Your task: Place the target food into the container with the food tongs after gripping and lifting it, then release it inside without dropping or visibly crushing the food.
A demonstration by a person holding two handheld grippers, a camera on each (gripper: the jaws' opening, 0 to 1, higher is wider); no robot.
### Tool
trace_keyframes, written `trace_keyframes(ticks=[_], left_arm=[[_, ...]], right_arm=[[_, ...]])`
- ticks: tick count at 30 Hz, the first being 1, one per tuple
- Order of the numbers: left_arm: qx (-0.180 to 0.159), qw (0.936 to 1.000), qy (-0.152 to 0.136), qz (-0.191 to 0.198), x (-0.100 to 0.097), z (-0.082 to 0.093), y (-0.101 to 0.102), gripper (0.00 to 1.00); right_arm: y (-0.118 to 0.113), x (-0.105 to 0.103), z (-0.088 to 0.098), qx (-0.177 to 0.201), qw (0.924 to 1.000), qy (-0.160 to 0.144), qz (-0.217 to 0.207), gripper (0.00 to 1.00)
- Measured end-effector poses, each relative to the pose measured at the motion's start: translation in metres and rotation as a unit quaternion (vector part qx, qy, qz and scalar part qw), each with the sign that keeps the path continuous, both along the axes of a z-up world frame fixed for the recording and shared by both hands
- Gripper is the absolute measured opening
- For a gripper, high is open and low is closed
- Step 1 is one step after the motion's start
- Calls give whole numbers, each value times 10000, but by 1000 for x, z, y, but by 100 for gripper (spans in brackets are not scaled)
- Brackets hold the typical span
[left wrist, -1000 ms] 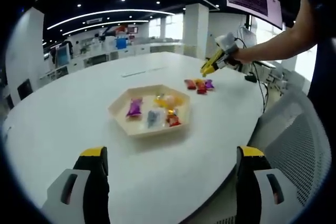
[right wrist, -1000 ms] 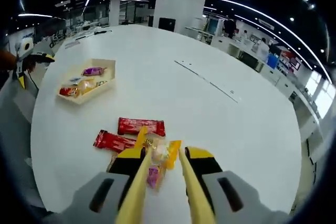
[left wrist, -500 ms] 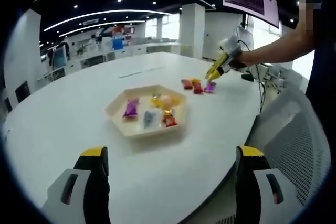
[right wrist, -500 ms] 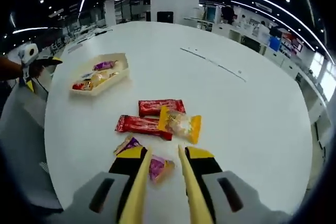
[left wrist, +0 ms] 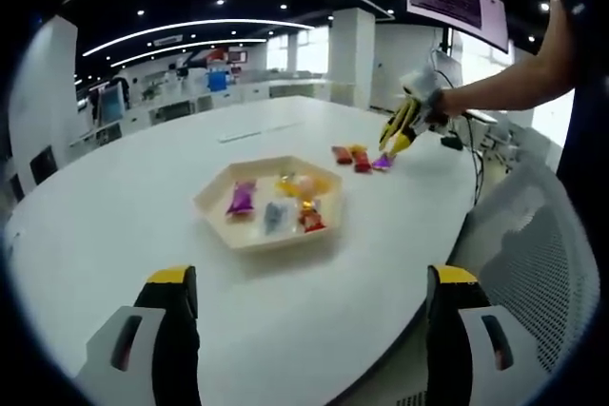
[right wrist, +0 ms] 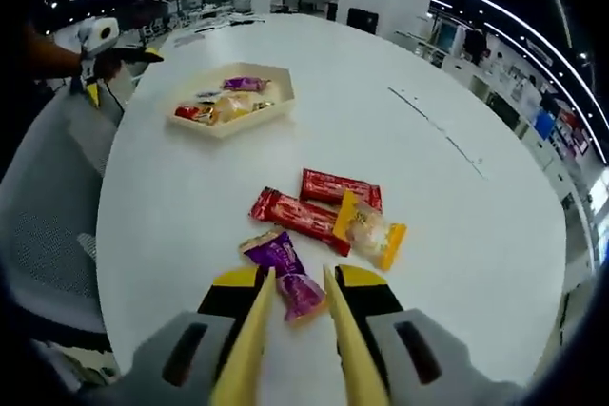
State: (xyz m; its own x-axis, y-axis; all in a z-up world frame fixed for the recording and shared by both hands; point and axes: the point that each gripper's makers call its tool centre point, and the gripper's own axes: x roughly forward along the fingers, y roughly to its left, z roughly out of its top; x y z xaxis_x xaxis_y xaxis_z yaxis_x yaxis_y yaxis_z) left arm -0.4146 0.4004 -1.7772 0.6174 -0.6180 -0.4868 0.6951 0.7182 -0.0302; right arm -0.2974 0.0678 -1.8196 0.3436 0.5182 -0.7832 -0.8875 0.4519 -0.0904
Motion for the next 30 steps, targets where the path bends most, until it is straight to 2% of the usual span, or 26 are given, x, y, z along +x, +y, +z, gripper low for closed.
trace_keyframes(ticks=[4, 10, 15, 20, 21, 22, 25, 30], left_arm=[[3, 10000, -6, -5, 0, 0, 0, 96], [-18, 10000, -27, 27, 1, 1, 1, 96], [-12, 10000, -20, -3, 0, 1, 0, 96], [-15, 10000, -20, 13, 1, 1, 1, 96], [-19, 10000, -20, 22, 1, 1, 1, 96], [-19, 10000, -17, 27, 1, 1, 1, 96], [-39, 10000, -16, 8, 0, 1, 0, 97], [-64, 10000, -16, 23, 1, 2, 0, 98]], right_arm=[[2, 4, -4, 65, 9998, 114, -123, 29], [8, -4, -2, 179, 9994, 284, -59, 28], [10, -10, -7, -133, 9989, 232, 375, 29], [16, -14, -18, -204, 9984, 343, 387, 27], [19, -13, -16, -92, 9988, 396, 265, 26], [10, -14, -18, -257, 9979, 590, -69, 25], [13, -12, -17, -226, 9980, 589, -42, 22], [10, -11, -18, -211, 9965, 718, -367, 22]])
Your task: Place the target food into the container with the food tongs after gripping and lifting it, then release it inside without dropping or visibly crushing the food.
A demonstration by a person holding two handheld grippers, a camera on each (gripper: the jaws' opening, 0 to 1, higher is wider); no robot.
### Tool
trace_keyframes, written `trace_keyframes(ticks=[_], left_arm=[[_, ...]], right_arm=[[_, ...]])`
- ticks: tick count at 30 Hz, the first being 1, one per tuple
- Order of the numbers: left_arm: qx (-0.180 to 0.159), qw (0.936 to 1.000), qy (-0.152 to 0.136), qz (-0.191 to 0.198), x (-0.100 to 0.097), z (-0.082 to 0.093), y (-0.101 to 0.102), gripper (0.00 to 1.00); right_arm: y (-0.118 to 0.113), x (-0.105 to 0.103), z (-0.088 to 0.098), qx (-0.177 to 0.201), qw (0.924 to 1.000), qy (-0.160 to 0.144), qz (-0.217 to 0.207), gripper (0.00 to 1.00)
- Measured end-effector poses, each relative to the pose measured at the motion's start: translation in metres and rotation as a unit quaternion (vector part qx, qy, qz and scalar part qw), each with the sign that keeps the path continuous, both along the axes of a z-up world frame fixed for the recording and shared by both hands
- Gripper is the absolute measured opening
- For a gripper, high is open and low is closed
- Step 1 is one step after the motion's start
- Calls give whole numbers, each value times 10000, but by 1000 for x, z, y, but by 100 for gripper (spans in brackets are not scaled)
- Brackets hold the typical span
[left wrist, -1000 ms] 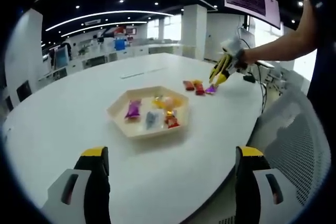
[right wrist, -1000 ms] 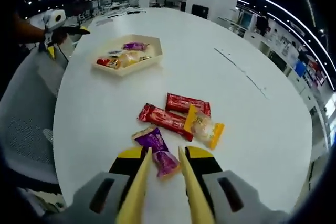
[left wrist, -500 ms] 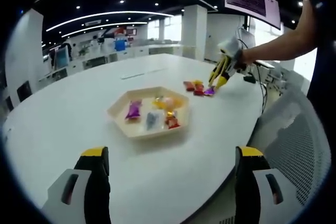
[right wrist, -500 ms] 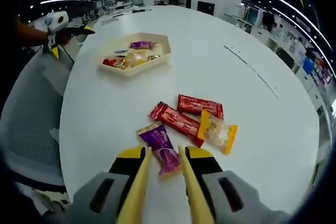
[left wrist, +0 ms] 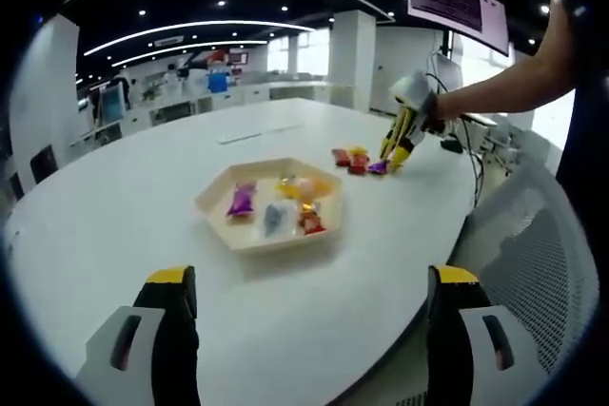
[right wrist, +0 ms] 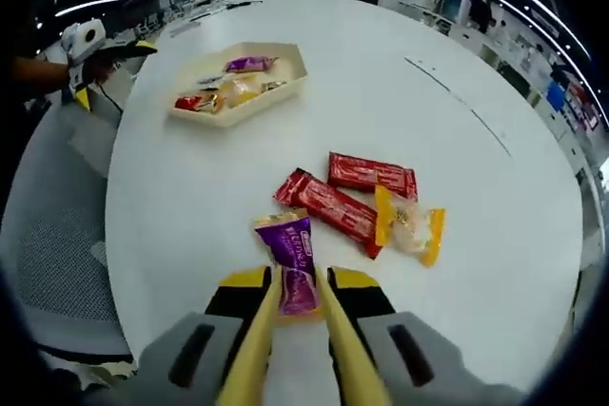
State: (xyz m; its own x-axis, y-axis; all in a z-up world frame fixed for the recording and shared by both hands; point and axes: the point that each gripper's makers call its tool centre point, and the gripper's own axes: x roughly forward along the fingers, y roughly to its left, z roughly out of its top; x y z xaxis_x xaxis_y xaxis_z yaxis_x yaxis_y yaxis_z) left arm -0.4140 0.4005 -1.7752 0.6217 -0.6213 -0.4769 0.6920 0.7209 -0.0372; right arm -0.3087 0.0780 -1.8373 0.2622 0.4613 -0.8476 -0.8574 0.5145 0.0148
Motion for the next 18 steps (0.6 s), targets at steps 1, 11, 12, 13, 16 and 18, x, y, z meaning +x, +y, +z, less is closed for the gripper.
trace_keyframes(ticks=[1, 11, 12, 13, 16, 18], left_arm=[[-35, 10000, 12, -2, 0, 0, -1, 99], [-46, 10000, 10, 78, 2, 1, 2, 100], [-42, 10000, -2, 57, 2, 1, 1, 100], [-46, 10000, -3, 40, 1, 1, 0, 100], [-45, 10000, 1, 27, 1, 1, 0, 100], [-40, 10000, -2, 41, 1, 1, 1, 100]], right_arm=[[0, 0, 0, -1, 10000, -3, -6, 22], [-2, 3, 4, 8, 9999, -83, -118, 22], [-1, 3, 6, 47, 9998, -72, -161, 22], [-1, 3, 7, 77, 9998, -73, -170, 22], [-1, 3, 13, 70, 9998, -108, -178, 23], [-2, 4, 16, 52, 9998, -125, -169, 23]])
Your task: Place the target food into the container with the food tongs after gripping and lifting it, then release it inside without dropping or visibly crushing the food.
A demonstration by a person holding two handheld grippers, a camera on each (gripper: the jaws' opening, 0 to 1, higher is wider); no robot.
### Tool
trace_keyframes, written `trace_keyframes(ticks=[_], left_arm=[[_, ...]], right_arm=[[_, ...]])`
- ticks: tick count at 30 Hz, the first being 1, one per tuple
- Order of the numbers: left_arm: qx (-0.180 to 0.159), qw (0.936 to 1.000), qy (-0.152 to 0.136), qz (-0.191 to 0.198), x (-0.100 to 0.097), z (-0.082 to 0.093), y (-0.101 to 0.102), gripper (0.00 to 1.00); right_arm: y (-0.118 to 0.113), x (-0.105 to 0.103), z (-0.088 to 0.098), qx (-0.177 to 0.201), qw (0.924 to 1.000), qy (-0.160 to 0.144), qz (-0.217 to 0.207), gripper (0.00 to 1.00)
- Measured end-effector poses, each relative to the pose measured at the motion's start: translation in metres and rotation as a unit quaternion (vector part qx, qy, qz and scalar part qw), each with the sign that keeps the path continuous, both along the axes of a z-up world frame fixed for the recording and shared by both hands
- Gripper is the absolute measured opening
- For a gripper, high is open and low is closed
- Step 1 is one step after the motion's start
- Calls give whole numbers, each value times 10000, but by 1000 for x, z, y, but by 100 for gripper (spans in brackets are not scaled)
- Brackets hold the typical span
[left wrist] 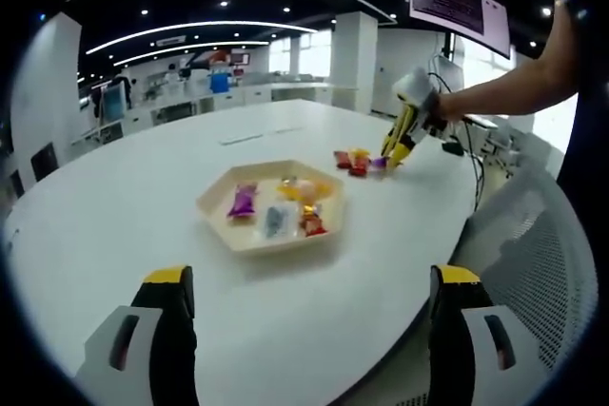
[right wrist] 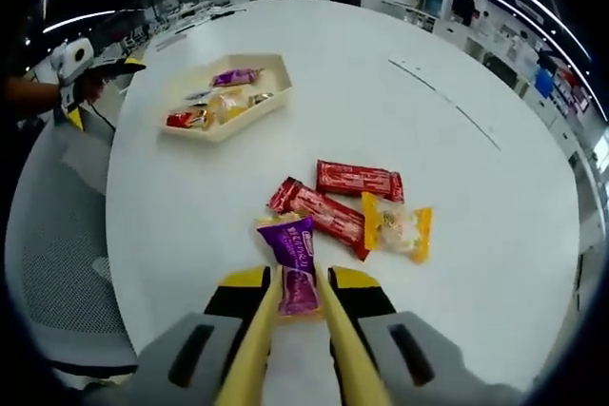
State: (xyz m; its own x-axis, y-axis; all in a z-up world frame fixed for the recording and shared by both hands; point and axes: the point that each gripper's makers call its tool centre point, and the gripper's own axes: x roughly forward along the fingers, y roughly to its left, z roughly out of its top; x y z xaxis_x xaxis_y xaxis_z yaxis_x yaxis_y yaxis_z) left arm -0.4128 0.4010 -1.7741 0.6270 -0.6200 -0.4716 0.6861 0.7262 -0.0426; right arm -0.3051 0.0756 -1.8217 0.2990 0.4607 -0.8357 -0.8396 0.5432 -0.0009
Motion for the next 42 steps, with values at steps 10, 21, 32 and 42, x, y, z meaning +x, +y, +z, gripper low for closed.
trace_keyframes(ticks=[10, 21, 32, 42], left_arm=[[63, 9999, 74, -34, -2, -3, 0, 100], [85, 9998, 120, -106, -4, -6, -2, 100], [97, 9999, 97, -46, -2, -6, 1, 100], [93, 9999, 87, -25, -1, -2, 3, 100]], right_arm=[[-3, 12, 27, 28, 9997, -31, -233, 22], [-11, 35, 86, -53, 9992, -227, -338, 23], [-7, 41, 102, -165, 9988, -352, -281, 23], [14, 43, 104, -160, 9989, -398, -192, 23]])
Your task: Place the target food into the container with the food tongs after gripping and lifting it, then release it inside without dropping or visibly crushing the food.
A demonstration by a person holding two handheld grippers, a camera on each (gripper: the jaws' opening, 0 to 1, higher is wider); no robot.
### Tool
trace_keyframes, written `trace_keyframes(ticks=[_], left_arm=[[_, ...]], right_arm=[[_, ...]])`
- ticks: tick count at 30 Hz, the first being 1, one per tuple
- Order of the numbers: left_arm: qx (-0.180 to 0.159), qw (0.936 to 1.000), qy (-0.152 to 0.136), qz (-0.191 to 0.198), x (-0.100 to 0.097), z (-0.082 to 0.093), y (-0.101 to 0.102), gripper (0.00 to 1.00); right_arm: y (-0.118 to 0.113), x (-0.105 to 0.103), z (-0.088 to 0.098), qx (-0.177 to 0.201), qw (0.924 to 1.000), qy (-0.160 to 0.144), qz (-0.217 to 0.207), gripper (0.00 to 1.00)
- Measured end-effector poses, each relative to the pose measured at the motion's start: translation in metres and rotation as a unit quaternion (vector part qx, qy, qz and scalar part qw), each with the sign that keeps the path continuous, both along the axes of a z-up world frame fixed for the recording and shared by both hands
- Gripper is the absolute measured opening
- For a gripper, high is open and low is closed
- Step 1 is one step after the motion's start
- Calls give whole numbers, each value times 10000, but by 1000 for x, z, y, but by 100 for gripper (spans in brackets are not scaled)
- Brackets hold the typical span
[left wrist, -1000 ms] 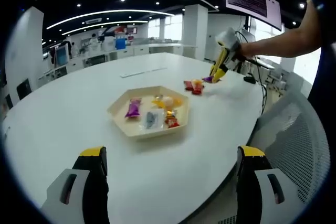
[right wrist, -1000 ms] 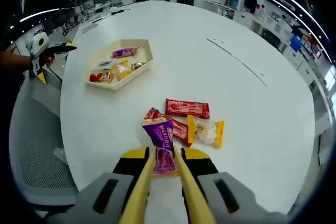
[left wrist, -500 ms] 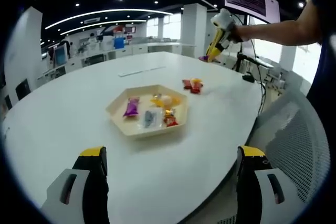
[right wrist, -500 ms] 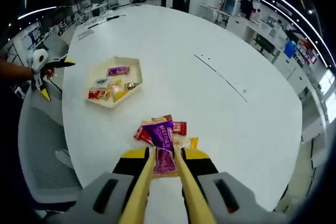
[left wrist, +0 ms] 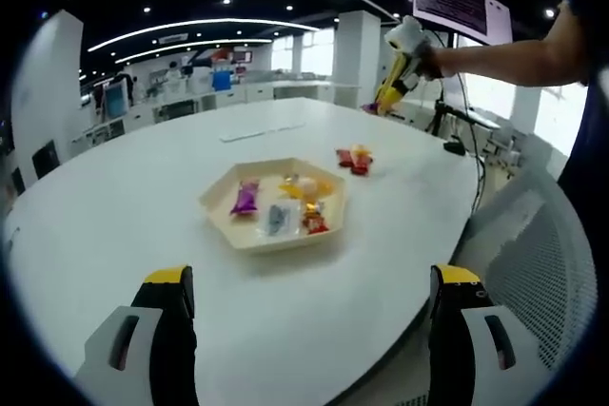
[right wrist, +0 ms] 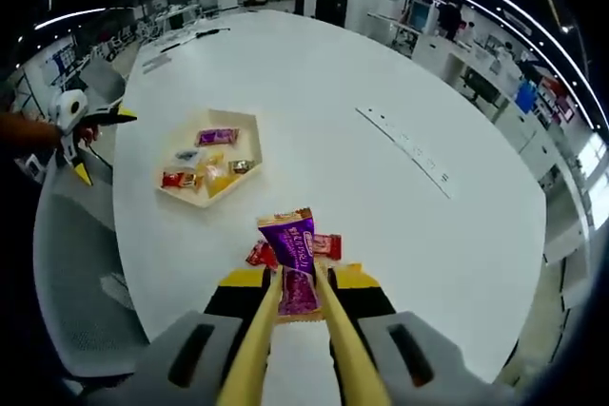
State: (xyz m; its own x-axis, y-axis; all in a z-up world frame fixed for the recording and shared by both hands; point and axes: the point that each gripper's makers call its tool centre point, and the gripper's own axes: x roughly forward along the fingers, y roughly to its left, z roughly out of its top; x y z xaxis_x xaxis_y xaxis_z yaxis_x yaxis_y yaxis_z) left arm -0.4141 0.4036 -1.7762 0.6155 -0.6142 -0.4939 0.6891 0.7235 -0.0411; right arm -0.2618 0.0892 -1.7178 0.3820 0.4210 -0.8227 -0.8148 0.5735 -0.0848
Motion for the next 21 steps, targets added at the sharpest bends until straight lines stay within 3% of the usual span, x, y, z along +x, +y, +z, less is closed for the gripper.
trace_keyframes(ticks=[2, 5, 8, 11, 17, 21], left_arm=[[214, 9997, 46, -79, -1, -5, 1, 100], [90, 9998, 86, -171, -1, 0, 1, 100], [-88, 9999, 71, 5, 4, 11, 3, 100], [-55, 9999, -80, 36, 7, 17, 1, 99], [146, 9998, -135, 4, 9, 9, -2, 99], [48, 9999, -95, 51, 10, 8, -2, 99]], right_arm=[[6, 1, 1, -6, 10000, -17, 54, 23], [14, 4, 4, -9, 9999, -40, 113, 23], [21, 6, 6, -11, 9998, -73, 163, 23], [28, 7, 8, 19, 9998, -84, 194, 23], [42, 7, 7, 12, 9995, -82, 307, 23], [49, 8, 7, 16, 9994, -91, 340, 23]])
